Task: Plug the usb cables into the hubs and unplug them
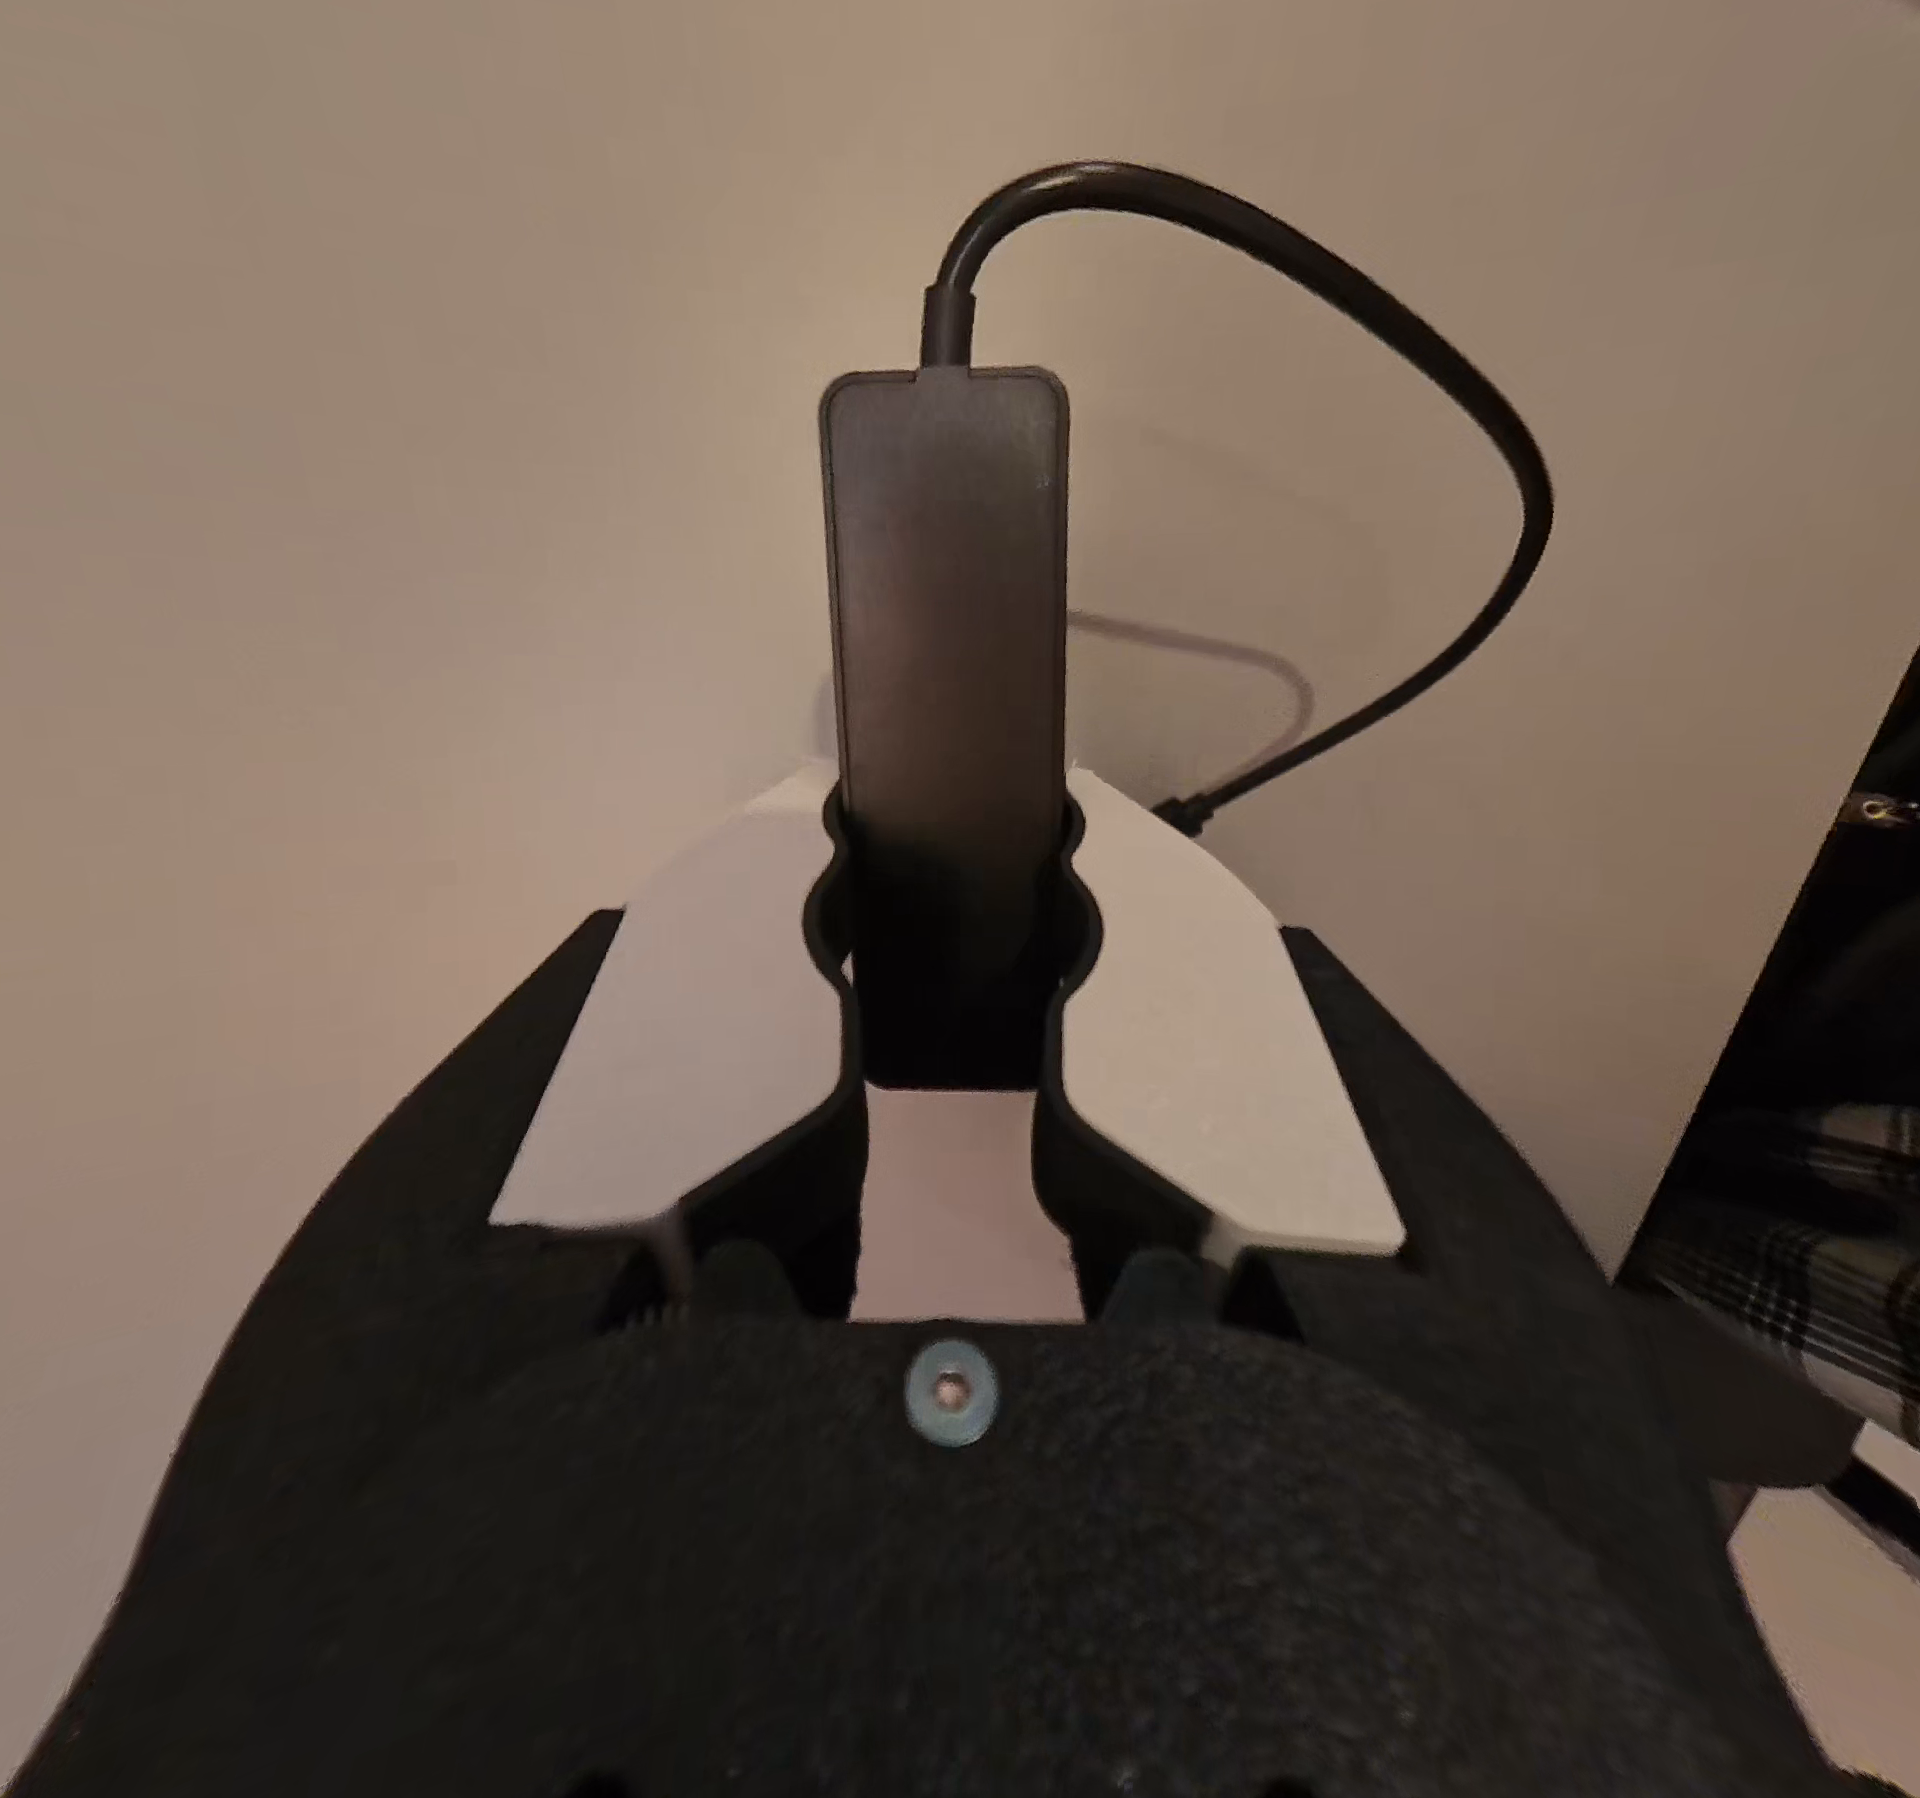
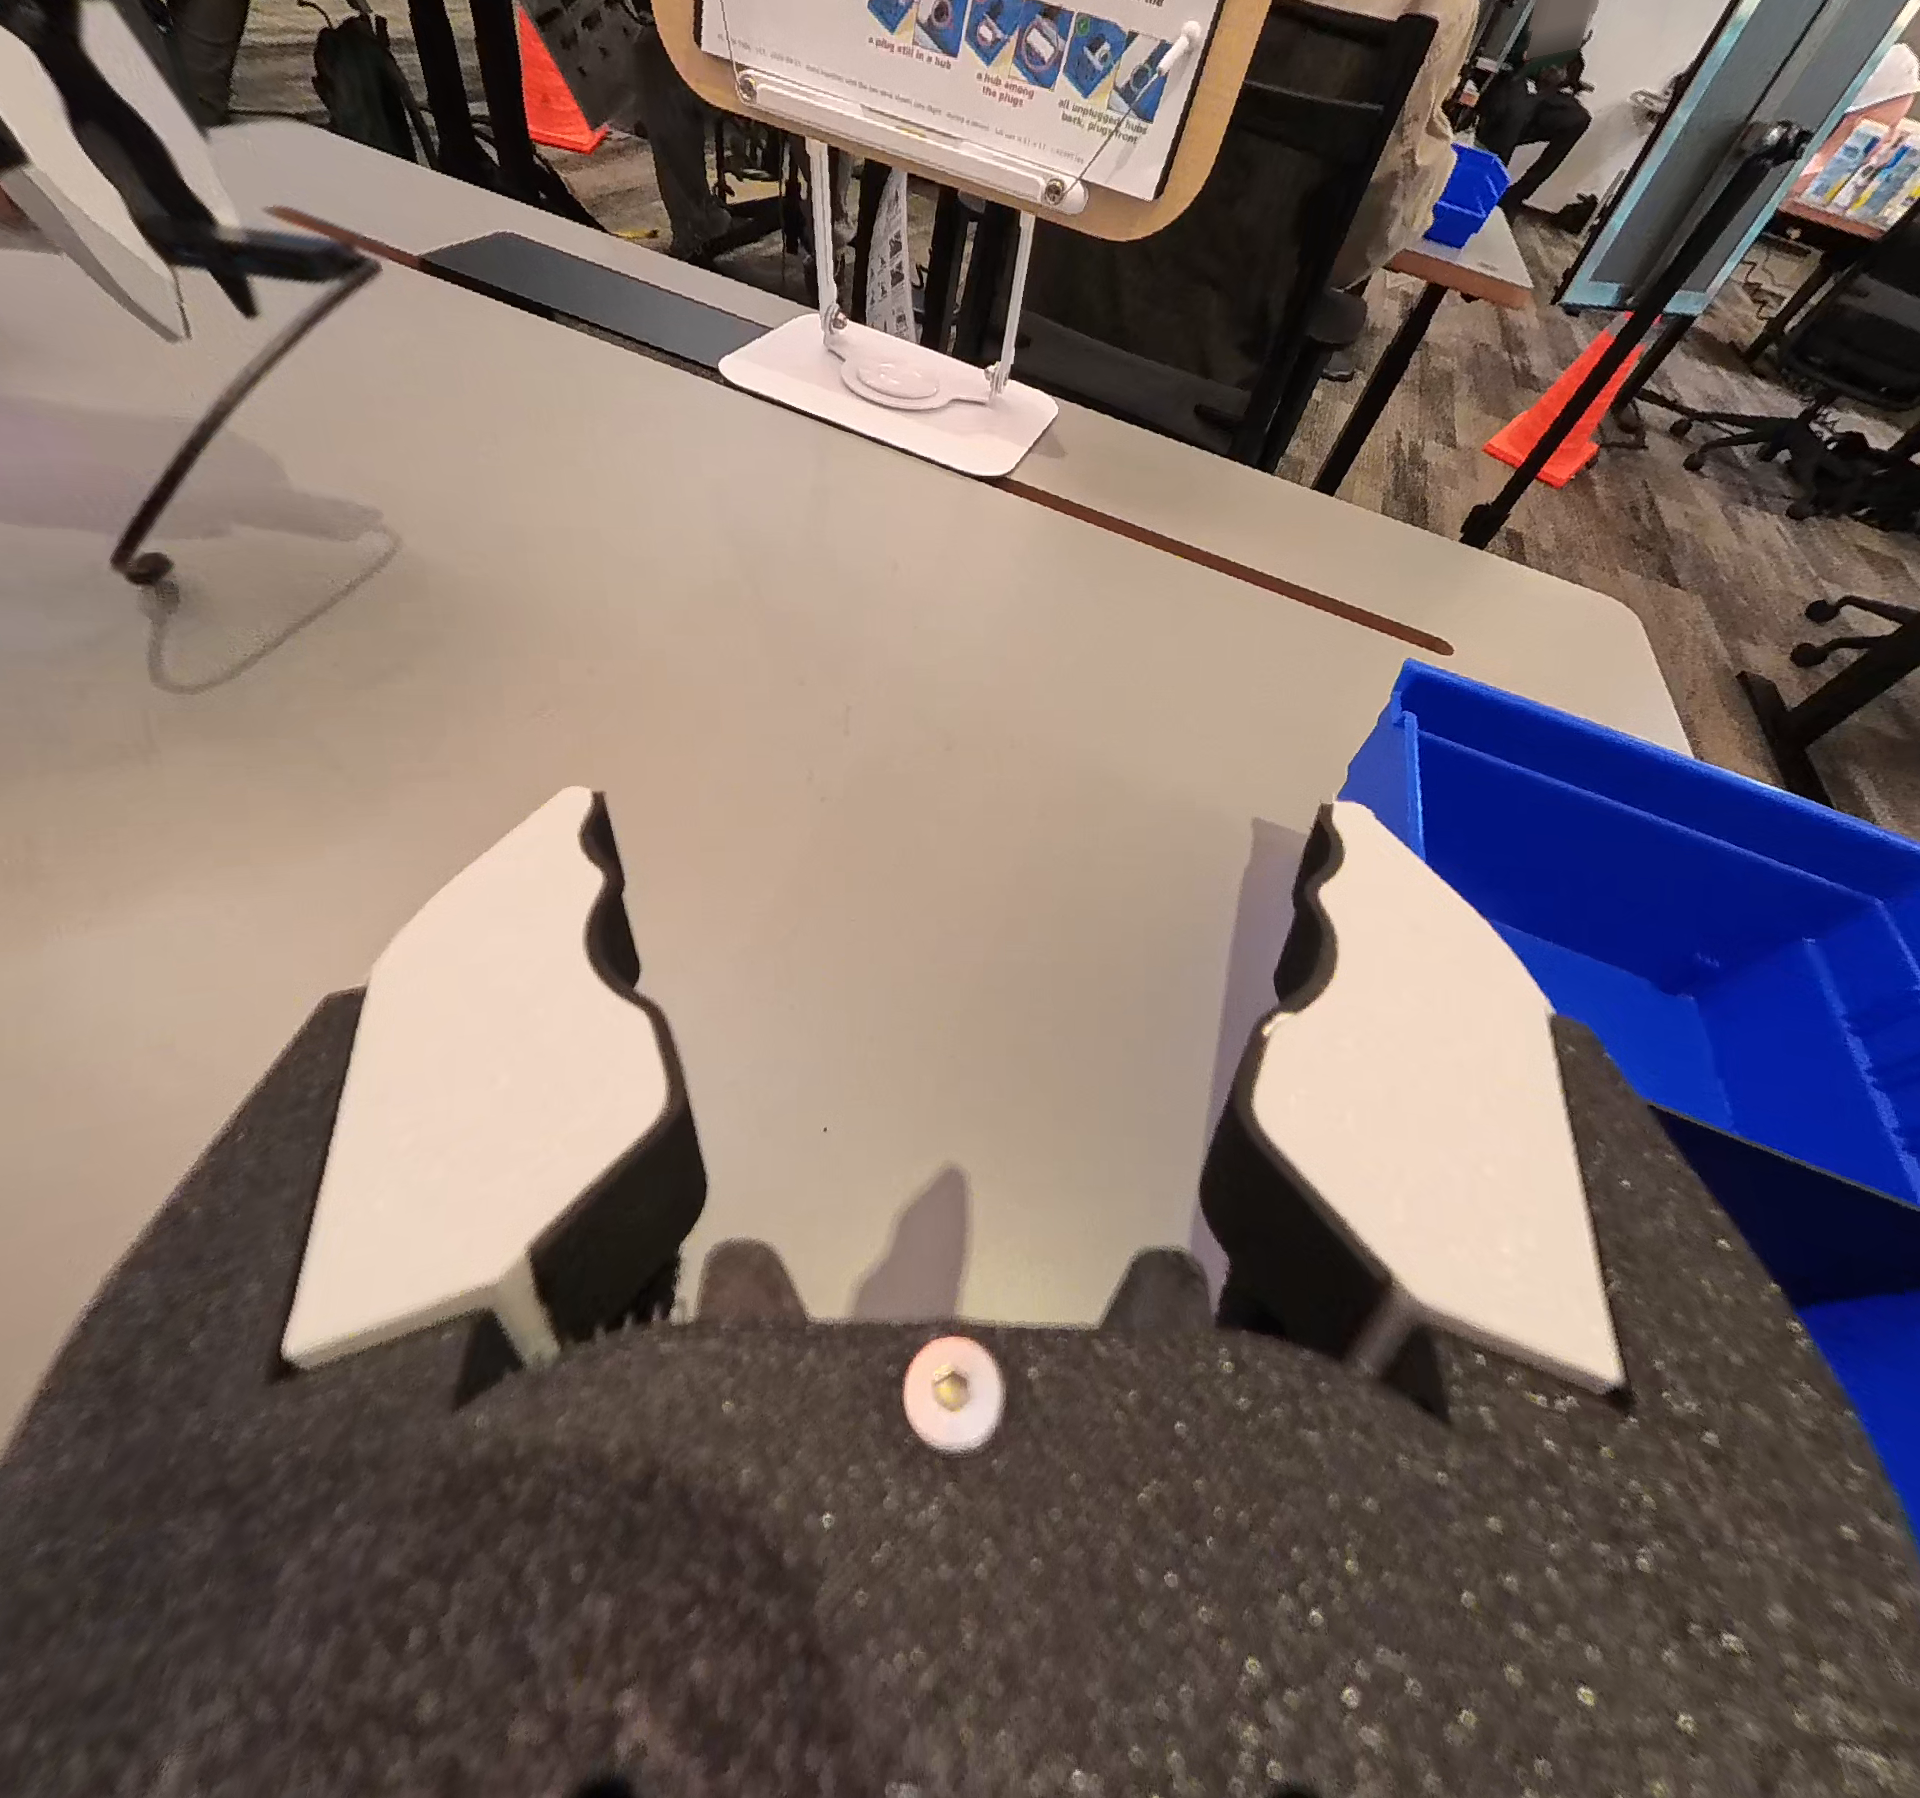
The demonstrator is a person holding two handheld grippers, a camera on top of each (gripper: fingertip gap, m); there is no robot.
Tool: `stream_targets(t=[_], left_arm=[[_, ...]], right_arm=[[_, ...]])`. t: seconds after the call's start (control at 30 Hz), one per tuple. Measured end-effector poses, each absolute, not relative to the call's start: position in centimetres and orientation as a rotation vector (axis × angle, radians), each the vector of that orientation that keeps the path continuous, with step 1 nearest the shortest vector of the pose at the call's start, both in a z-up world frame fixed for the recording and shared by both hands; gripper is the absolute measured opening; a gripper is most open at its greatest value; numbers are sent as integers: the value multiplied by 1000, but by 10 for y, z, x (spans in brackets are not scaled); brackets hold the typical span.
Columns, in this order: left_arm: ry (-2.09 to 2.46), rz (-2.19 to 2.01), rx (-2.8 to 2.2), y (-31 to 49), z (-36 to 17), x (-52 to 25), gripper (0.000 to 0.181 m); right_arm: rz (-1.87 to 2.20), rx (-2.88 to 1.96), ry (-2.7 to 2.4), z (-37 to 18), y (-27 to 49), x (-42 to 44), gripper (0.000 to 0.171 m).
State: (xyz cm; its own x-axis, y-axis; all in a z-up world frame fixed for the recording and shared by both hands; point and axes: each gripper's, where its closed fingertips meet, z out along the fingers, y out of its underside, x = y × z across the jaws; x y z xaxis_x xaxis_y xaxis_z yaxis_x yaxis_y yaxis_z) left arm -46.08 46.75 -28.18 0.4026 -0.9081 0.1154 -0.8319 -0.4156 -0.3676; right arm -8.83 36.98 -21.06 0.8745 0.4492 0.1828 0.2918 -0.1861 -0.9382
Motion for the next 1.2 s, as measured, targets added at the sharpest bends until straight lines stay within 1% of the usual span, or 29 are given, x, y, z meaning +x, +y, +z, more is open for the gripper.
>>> stream_targets(t=[0.23,0.5,0.77,1.2], left_arm=[[1669,-396,-2410,477,-316,-441,34],[1731,-414,-2412,486,-347,-446,34],[1770,-479,-2354,483,-356,-443,34],[1853,-443,-2277,482,-368,-432,35]], right_arm=[[149,-1796,-560,-212,368,-85,121],[137,-1808,-555,-215,366,-81,121],[137,-1816,-561,-217,369,-82,121],[132,-1825,-573,-216,369,-86,122]])
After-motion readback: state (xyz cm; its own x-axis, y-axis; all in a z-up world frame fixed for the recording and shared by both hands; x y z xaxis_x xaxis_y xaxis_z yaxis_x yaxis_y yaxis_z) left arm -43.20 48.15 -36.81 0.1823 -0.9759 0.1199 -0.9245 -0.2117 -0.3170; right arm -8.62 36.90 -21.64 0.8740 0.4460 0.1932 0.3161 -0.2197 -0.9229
